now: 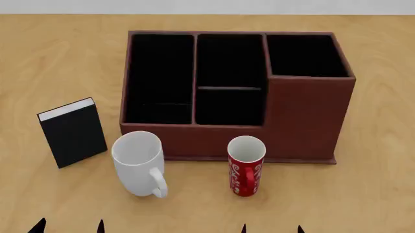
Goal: Pick up the white mug and place it to the right of the caddy.
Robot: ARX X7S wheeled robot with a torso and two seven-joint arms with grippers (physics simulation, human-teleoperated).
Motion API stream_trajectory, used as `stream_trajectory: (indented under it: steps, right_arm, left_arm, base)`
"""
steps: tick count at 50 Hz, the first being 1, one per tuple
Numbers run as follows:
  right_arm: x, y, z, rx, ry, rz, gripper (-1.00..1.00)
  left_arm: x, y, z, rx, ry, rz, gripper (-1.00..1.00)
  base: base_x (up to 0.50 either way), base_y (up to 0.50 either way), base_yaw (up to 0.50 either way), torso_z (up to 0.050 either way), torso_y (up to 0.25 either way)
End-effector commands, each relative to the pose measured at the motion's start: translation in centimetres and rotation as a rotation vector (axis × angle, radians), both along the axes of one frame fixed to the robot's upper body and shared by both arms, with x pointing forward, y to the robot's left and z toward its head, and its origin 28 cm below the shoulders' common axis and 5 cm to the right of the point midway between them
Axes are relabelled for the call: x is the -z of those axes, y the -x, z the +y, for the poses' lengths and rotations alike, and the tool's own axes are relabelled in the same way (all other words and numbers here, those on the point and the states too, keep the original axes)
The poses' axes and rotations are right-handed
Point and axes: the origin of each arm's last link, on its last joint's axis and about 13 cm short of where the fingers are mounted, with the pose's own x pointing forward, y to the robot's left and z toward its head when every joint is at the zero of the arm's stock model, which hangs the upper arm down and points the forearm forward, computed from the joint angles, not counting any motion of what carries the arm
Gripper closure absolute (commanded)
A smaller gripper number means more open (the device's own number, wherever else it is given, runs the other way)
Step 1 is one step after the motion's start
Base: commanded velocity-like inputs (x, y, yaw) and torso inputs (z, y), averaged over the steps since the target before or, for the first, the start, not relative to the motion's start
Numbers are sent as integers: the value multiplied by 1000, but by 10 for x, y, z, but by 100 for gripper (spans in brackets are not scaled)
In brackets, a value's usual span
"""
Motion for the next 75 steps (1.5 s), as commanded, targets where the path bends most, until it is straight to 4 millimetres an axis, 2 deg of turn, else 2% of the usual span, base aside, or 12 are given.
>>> stream_trajectory:
  steps: [1,6,8,11,15,16,21,22,24,26,41,75]
  right_arm:
    - [0,0,0,0,0,0,-100]
    - [5,-1,0,7,0,49,-100]
    - [2,-3,1,10,-14,57,-100]
    - [-13,-6,1,9,11,8,-100]
    - [-63,-15,-6,20,15,-114,-100]
    - [-80,-16,-8,25,37,-156,-100]
    - [-163,-10,-16,21,42,-347,-100]
    - [-164,-10,-16,21,42,-347,-100]
    - [-188,-8,-19,14,21,-383,-100]
    - [-199,-7,-20,22,36,-408,-100]
    - [-237,6,-25,61,61,-515,-100]
    - [-234,12,-28,64,50,-526,-100]
  left_arm:
    - [-1,0,0,0,0,0,-100]
    - [1,4,-1,32,20,-26,-100]
    - [-6,1,-1,31,28,-40,-100]
    - [-32,-5,-2,34,28,-125,-100]
    - [-68,-12,-3,54,-1,-236,-100]
    - [-88,-15,-1,54,-4,-283,-100]
    - [-151,-13,7,30,-38,-413,-100]
    - [-151,-13,7,30,-38,-413,-100]
    - [-173,-10,11,7,-44,-462,-100]
    - [-185,-6,14,-10,-49,-489,-100]
    - [-215,14,27,-80,-68,-598,-100]
    - [-218,21,28,-103,-109,-603,-100]
  base:
    - [0,0,0,0,0]
    - [0,0,0,0,0]
    - [0,0,0,0,0]
    - [0,0,0,0,0]
    - [0,0,0,0,0]
    - [0,0,0,0,0]
    - [0,0,0,0,0]
    - [0,0,0,0,0]
    - [0,0,0,0,0]
    - [0,0,0,0,0]
    - [0,0,0,0,0]
    - [136,0,0,0,0]
